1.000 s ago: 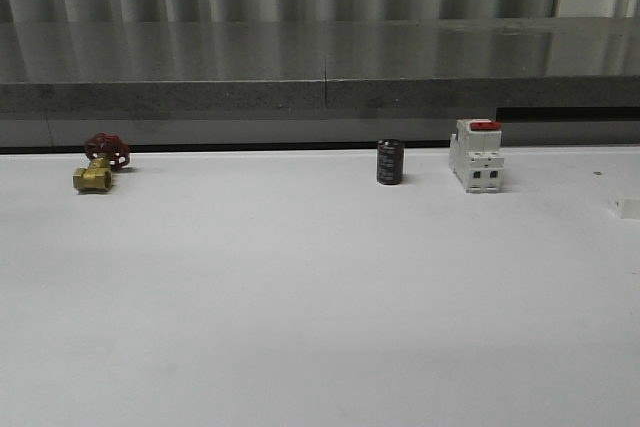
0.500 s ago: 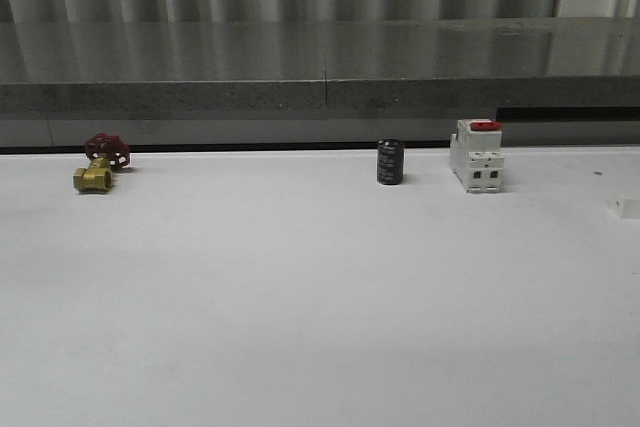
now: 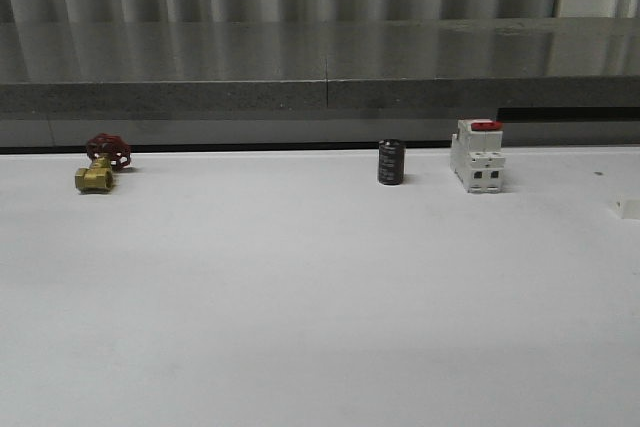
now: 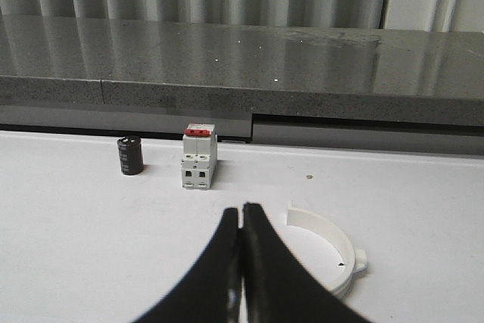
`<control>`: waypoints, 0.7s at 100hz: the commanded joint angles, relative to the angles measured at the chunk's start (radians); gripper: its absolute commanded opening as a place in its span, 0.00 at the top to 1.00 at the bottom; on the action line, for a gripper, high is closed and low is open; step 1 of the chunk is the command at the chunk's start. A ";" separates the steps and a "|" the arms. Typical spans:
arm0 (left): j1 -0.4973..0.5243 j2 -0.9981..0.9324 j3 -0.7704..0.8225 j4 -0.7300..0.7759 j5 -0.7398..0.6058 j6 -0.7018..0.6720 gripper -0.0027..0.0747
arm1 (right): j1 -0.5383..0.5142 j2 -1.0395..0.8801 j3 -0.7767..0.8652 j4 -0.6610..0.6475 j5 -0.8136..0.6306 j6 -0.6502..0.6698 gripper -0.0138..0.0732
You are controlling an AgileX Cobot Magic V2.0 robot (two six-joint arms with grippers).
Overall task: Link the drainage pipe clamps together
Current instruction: 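Close the left gripper on the end of the white half-ring clamp, then lift the clamp with the left gripper and carry it toward the table center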
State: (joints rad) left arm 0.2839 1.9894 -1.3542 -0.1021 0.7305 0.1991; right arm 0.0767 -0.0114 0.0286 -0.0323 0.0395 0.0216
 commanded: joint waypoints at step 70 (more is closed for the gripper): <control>-0.609 -0.182 -0.017 -0.014 0.018 -0.393 0.99 | -0.005 -0.013 -0.019 -0.011 -0.081 0.000 0.92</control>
State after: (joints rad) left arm -0.2676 1.8171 -1.3351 -0.1238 0.7934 -0.1408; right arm 0.0767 -0.0114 0.0286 -0.0323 0.0395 0.0216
